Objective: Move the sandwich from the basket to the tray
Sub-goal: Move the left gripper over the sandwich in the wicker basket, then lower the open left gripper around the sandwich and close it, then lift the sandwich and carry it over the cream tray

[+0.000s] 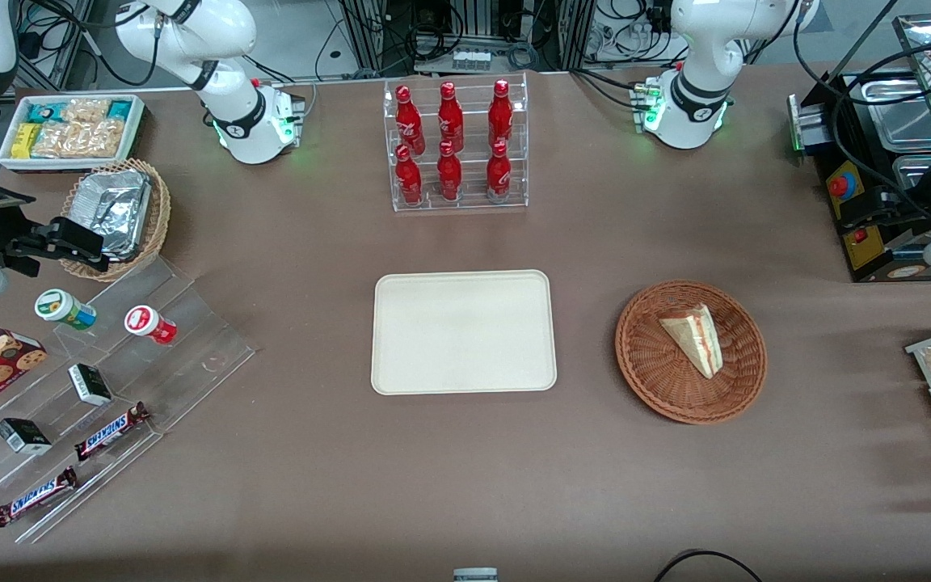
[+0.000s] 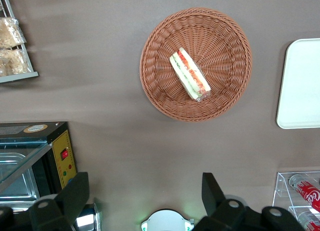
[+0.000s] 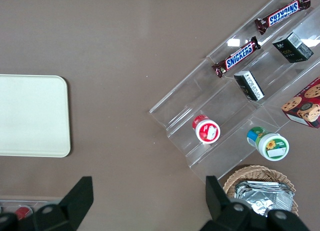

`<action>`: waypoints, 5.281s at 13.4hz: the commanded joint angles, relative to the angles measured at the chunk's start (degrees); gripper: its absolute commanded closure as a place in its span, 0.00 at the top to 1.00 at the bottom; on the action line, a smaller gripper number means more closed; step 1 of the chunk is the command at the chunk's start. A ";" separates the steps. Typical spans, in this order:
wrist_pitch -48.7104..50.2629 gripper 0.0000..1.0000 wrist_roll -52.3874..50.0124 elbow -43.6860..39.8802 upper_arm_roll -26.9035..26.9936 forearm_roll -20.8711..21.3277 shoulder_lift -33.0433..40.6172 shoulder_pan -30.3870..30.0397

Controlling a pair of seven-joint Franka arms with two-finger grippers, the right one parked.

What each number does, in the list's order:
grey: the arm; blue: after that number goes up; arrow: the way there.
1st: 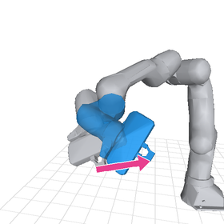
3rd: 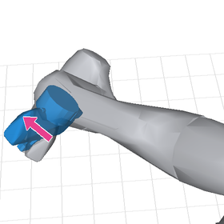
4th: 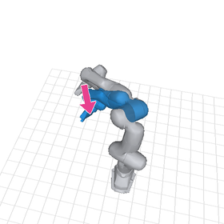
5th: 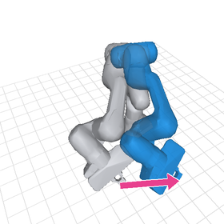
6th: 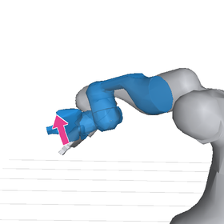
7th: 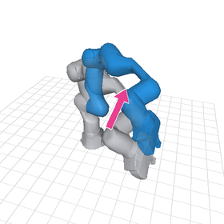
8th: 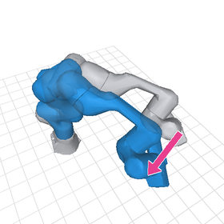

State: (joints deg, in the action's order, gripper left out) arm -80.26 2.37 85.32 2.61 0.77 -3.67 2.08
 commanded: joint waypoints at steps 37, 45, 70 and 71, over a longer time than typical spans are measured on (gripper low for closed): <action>-53.07 1.00 -48.60 36.67 -1.64 1.08 -11.97 8.38; -52.89 0.46 -51.50 37.64 -1.64 1.08 -12.32 9.61; -27.76 0.00 -53.79 -3.14 -3.31 -1.03 -30.41 38.42; -28.10 0.00 -53.88 -4.01 -3.31 -1.12 -31.73 39.40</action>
State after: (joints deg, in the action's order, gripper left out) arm -108.78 -50.86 85.01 -1.68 -0.64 -32.33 39.01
